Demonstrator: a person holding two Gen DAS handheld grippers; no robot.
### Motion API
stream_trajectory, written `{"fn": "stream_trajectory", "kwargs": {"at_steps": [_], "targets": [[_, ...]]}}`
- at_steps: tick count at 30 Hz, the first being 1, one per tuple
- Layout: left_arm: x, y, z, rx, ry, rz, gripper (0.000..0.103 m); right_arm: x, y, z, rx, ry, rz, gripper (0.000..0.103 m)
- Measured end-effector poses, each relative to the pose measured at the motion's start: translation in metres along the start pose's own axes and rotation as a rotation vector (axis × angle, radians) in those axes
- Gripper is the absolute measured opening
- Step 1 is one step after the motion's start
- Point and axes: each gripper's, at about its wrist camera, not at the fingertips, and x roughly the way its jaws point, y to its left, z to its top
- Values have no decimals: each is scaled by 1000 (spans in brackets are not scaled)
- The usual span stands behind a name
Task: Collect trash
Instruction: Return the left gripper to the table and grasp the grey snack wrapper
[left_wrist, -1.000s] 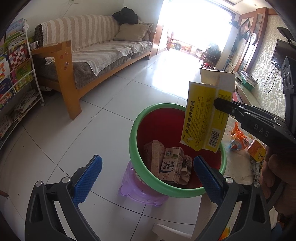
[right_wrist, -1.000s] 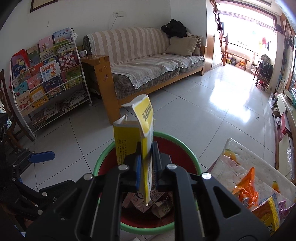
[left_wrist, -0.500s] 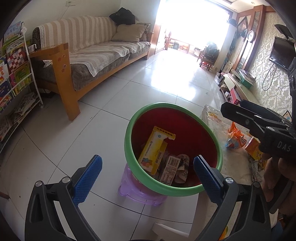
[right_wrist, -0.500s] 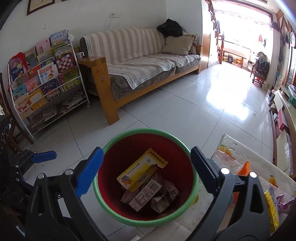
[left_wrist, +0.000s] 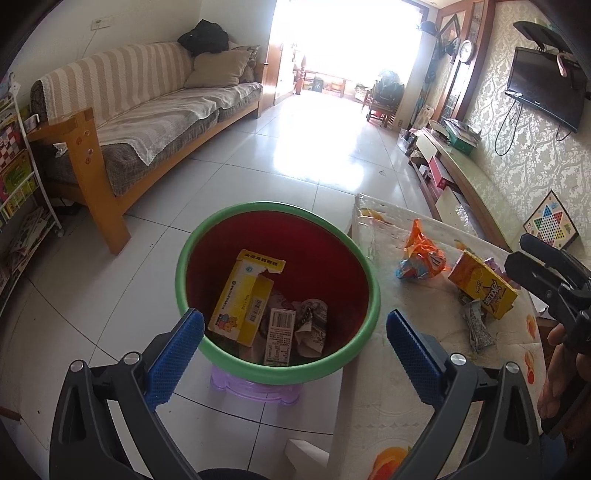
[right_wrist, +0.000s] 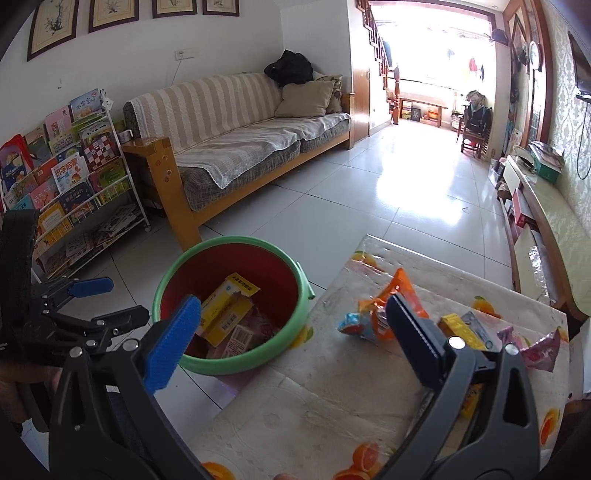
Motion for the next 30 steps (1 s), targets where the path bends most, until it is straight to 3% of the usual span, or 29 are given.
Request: {"fn": "stream_trajectory", "kwargs": {"at_steps": [11, 17, 23, 30], "targets": [[28, -126, -17, 147, 97, -185, 95, -73, -100, -85, 126, 57, -178, 98], [53, -187, -28, 193, 163, -246, 95, -107, -140, -124, 194, 79, -238, 98], [82, -235, -35, 228, 227, -270, 95, -130, -172, -149, 268, 65, -273, 98], [124, -266, -41, 278, 297, -201, 95, -144, -194, -170, 325, 58, -295, 98]]}}
